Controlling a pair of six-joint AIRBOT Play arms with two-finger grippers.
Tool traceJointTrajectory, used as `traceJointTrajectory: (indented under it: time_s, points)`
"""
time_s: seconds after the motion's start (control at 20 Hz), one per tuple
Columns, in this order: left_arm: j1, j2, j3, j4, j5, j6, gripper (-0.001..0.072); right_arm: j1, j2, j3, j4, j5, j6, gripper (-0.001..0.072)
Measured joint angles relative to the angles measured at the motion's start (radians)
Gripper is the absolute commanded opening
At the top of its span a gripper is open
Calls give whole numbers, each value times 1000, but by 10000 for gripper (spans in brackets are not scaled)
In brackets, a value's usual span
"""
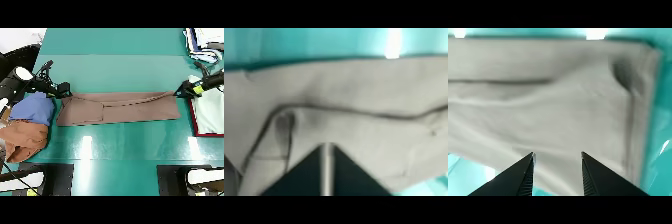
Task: Fold the shirts.
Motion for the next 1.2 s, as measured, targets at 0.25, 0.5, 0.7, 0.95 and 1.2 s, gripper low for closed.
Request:
traceJointTrajectory:
  time_s: [0.25,0.5,0.7,0.95,1.2]
  points:
    - [-25,-3,4,-53,-37,12,31,-134,-9,-117,15,16,-42,552]
    - [-169,-8,4,-76,33,-16,31,-132,-59,-201,104,-21,-107,388]
    - [-285,-39,14,-92,133,-59,31,-69,-90,-190,129,-74,-128,15]
    - [-404,-159,105,-124,183,-78,31,-5,-56,-59,144,2,-137,16]
    - [-496,-298,223,-146,198,-87,31,104,86,83,158,48,-95,16]
